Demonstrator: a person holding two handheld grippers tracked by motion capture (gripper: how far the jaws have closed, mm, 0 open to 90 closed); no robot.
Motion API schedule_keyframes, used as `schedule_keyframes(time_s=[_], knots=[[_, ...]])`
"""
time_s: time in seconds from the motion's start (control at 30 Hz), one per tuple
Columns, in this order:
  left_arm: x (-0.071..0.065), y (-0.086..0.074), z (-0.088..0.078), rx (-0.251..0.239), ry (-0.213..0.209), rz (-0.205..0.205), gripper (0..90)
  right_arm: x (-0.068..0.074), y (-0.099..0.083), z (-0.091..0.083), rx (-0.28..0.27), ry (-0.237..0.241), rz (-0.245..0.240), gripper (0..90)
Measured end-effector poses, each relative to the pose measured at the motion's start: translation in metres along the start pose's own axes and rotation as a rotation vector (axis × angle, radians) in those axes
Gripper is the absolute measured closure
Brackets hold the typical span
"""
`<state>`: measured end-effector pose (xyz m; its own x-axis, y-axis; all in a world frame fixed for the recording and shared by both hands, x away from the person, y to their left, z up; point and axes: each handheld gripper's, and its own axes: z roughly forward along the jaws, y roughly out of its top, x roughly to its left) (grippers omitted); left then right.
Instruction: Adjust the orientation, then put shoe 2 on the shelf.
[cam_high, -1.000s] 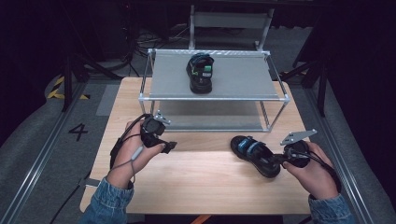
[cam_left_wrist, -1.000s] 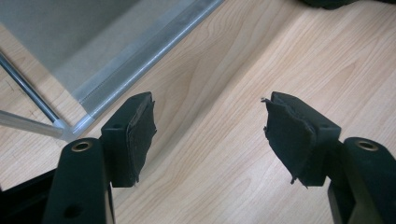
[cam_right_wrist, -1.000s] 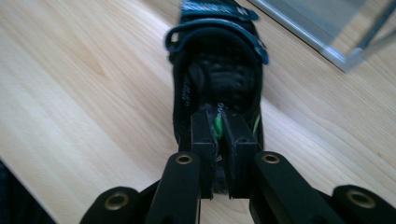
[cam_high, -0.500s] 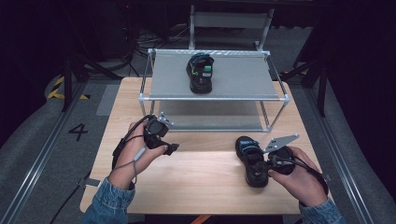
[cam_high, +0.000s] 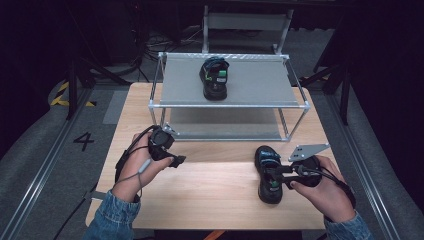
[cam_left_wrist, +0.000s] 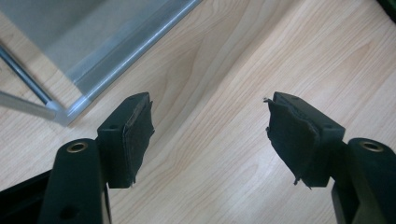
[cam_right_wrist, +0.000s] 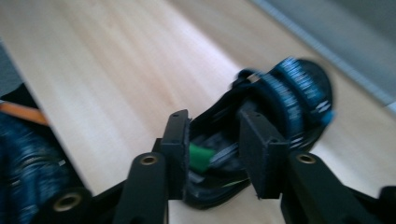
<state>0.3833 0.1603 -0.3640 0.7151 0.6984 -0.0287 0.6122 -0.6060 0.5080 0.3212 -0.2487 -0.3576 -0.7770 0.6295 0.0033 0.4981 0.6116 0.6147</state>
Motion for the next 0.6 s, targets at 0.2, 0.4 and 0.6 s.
schedule_keyframes(time_s=[0.2,0.4,0.6], knots=[[0.011,-0.015,-0.001,0.021,0.009,-0.044,31.1,-0.017,0.0,0.015,0.021,-0.113,0.011,51.2],[0.023,-0.031,-0.003,0.032,0.03,-0.082,28.9,-0.03,0.001,0.037,0.074,-0.119,0.025,50.3],[0.032,-0.042,0.0,0.05,0.035,-0.115,27.9,-0.035,0.002,0.051,0.131,-0.104,0.012,56.7]])
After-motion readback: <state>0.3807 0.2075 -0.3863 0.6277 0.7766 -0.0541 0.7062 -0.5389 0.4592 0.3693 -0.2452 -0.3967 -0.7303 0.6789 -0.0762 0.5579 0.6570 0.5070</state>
